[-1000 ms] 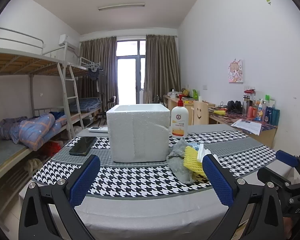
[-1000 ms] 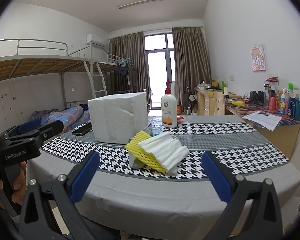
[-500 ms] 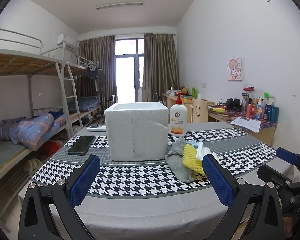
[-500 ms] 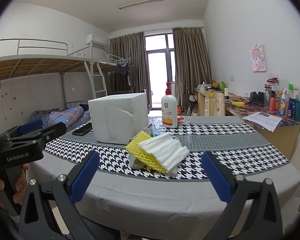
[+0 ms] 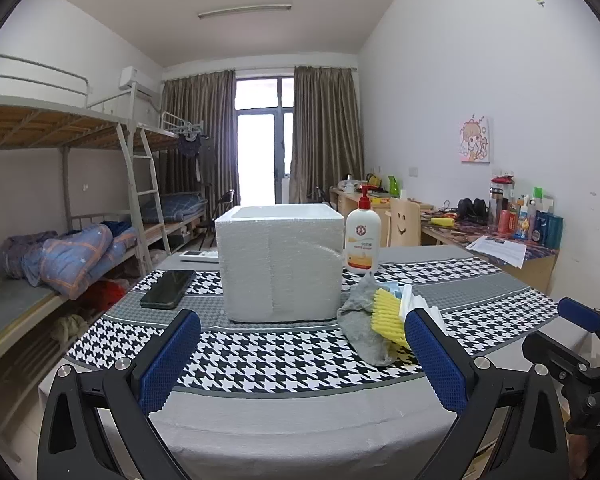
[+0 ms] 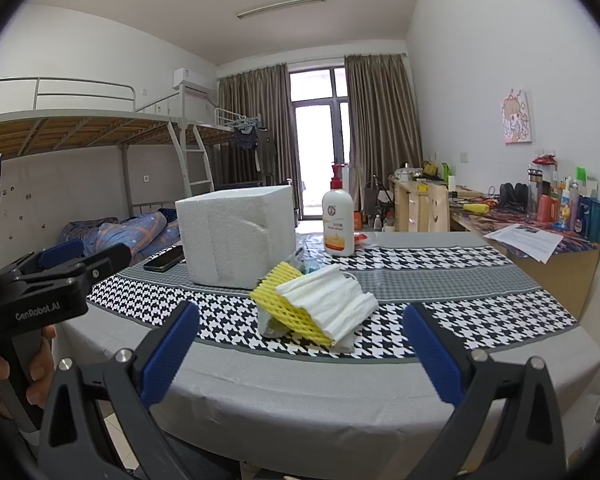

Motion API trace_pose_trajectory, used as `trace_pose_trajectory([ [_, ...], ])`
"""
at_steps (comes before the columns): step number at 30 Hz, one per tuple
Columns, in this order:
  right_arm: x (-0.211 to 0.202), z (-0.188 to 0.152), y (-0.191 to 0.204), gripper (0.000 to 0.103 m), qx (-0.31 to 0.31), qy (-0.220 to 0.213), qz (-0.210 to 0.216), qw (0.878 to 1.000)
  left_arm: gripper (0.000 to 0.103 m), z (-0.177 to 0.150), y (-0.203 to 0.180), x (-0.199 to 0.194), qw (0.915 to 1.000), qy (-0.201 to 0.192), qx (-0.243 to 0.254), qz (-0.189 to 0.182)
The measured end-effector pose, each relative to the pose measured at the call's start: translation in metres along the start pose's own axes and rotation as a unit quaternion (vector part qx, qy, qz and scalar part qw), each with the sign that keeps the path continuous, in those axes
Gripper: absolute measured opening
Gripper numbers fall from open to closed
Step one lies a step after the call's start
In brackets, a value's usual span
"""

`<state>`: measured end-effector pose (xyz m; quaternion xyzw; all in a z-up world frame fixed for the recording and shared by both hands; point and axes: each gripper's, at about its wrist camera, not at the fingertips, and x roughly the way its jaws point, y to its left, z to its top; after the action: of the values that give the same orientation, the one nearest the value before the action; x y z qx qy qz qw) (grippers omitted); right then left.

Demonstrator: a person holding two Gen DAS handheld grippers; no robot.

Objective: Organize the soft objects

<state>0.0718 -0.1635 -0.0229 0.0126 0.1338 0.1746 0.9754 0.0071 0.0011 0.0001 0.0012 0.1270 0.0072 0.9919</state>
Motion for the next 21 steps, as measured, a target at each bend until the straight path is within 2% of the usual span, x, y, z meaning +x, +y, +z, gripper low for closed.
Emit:
trace_pose_trajectory([
  [13,0.012,0.004,-0.005,0.103,0.004,0.005,-0.001,1.000,0.102,0.002,0.003,0.010,1.0000,0.007,-0.001,-0.004],
  [21,0.028,0.007,-0.010,0.103,0.012,0.021,-0.005,1.000,0.102,0.007,0.008,0.024,0.9997,0.014,-0.004,-0.020],
])
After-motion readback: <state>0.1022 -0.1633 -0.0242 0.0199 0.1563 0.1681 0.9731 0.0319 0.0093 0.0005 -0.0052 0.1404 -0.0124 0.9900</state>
